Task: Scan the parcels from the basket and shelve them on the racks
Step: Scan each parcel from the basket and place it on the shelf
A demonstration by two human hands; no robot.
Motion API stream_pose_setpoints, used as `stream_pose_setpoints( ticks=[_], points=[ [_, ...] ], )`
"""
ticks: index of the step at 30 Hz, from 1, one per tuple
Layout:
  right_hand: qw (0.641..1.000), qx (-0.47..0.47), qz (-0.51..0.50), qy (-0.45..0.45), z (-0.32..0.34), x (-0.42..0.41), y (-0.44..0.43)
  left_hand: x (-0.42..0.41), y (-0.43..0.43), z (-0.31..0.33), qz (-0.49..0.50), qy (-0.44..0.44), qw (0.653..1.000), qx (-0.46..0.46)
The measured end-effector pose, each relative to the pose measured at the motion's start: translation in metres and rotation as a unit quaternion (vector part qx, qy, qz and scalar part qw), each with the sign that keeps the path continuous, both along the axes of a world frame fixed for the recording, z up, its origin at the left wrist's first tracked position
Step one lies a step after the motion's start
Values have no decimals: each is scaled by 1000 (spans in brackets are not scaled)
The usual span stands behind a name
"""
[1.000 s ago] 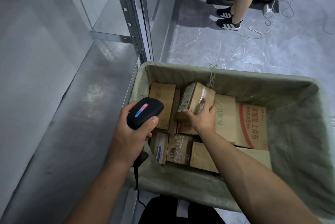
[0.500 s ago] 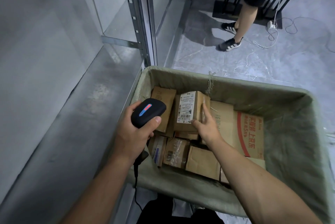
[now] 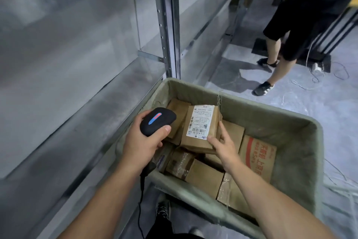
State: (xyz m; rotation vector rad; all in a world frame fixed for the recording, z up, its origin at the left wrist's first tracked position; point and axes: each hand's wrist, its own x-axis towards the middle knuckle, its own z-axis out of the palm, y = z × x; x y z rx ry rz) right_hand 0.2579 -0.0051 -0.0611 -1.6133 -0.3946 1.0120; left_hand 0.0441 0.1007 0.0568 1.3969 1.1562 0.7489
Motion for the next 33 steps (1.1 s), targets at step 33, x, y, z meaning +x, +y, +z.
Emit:
stream_pose_setpoints(
  ticks=[33],
  points=[
    [944,140,257,-150,93,-143,-10,-170,-158,44,177,-18,984,20]
  ],
)
